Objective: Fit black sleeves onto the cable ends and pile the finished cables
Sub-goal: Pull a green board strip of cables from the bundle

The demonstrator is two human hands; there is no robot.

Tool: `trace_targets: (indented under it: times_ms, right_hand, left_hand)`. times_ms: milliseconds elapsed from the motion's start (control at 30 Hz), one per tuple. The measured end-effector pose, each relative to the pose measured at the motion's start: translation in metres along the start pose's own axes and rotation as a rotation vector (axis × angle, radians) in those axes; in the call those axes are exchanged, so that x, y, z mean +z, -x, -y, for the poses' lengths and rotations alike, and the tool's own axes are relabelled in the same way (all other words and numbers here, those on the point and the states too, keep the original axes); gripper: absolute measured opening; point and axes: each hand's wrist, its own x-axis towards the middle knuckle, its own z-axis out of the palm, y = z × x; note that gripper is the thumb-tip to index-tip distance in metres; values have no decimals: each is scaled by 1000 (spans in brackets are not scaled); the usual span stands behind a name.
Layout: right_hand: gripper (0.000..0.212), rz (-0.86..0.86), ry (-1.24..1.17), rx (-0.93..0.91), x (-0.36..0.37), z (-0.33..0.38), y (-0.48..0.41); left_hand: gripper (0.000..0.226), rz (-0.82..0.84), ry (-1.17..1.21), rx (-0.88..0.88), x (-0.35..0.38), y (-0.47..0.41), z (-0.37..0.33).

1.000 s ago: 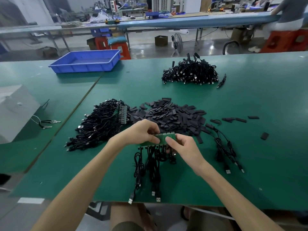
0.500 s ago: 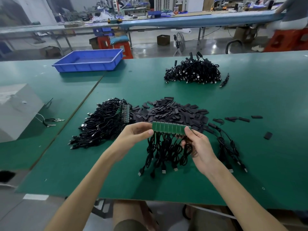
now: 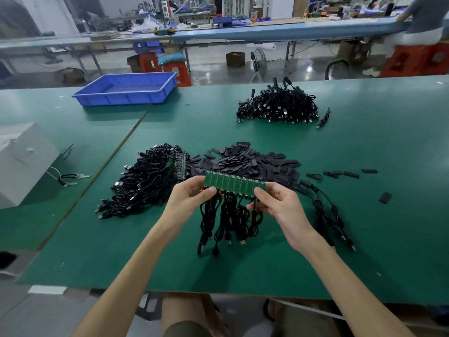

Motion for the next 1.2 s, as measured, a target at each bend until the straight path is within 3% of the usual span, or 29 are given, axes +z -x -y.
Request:
trace_targets:
  times_ms: [233, 433, 533, 733, 1000, 1200]
  right_hand:
    - [16, 11, 64, -3, 4, 1, -1]
    - [15, 55, 34, 7, 12, -1, -1]
    - [20, 120, 23, 1, 16, -4, 1]
    - [29, 169, 1, 30, 9, -11, 7]
    - [25, 166, 11, 13, 7, -12, 6]
    - [23, 179, 23, 20, 9, -16, 7]
  left_hand:
    - [42, 81, -185, -88, -9, -6, -8]
    - [43, 105, -801, 340, 9, -5, -29]
    - [31, 193, -963, 362, 25, -7, -36]
    - [3, 298, -859, 158, 35, -10, -31]
    - [5, 387, -578, 121, 32, -11, -20]
    - [12, 361, -423, 74, 33, -14, -13]
